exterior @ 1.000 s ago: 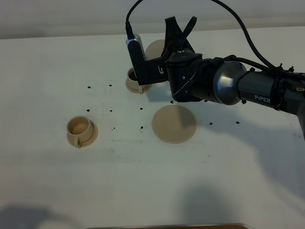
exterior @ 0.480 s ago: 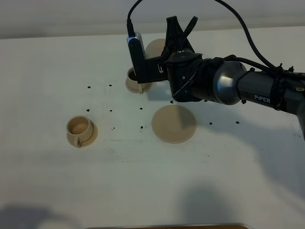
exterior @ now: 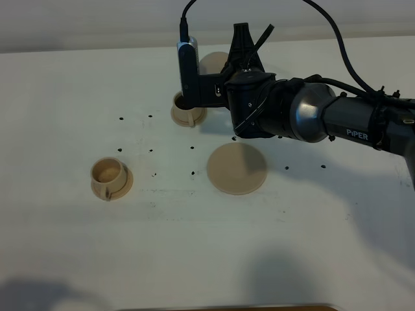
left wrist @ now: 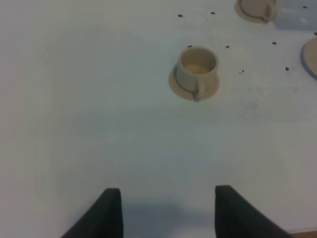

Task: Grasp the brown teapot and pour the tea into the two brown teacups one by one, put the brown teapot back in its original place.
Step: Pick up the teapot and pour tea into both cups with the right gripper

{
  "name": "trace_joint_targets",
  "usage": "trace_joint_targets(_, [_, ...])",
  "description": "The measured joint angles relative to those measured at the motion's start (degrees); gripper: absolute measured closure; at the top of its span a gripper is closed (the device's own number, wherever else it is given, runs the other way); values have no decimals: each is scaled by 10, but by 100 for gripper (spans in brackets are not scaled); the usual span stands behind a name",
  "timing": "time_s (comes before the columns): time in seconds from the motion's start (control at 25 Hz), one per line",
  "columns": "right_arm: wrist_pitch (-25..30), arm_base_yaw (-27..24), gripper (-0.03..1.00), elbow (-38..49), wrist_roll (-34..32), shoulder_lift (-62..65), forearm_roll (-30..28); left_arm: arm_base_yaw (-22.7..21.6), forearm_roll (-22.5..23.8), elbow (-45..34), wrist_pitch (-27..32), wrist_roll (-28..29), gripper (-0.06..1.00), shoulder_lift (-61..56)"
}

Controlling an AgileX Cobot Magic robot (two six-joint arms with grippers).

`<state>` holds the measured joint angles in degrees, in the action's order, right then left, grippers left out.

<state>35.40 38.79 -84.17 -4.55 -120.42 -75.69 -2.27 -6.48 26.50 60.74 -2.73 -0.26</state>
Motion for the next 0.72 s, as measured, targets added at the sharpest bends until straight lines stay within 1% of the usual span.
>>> trace_joint_targets(0.24, [-1, 0, 88, 0, -22, 0, 35, 0, 0, 0, 0, 0, 46, 0])
trace_joint_targets(0.4, [2, 0, 88, 0, -56, 0, 83, 0, 0, 0, 0, 0, 46, 0])
trace_joint_targets(0.52, [11, 0, 88, 0, -80, 12, 130, 0, 0, 0, 0, -1, 46, 0])
trace_joint_targets(0.64, [19, -2, 88, -10, -88, 35, 197, 0, 0, 0, 0, -1, 46, 0])
trace_joint_targets(0.72, [20, -5, 88, -15, -88, 52, 253, 0, 0, 0, 0, -1, 46, 0])
